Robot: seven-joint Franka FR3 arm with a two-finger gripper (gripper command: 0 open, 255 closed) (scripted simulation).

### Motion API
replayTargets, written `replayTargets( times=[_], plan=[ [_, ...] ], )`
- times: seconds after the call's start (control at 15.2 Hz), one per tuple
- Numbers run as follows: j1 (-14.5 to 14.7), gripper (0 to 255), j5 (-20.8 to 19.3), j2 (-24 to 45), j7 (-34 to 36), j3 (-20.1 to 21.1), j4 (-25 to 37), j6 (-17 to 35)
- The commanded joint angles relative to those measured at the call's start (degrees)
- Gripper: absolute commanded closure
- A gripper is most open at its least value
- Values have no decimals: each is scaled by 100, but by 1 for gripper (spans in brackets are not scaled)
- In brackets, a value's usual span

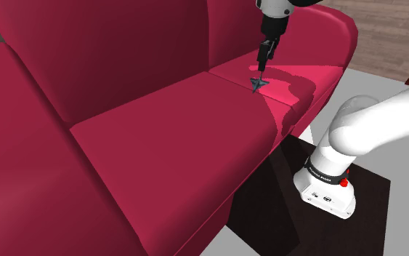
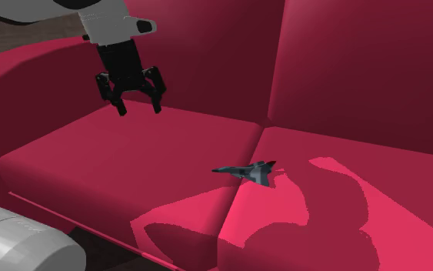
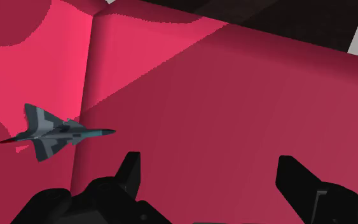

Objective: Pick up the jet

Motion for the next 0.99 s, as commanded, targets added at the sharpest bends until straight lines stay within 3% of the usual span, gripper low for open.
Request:
replayTargets(
  times=[0.0, 0.92],
  plan=[
    [0, 0, 0, 0, 0, 0, 0, 0],
    [-1311, 0, 602, 2030, 2276, -835, 126, 2218]
  ],
)
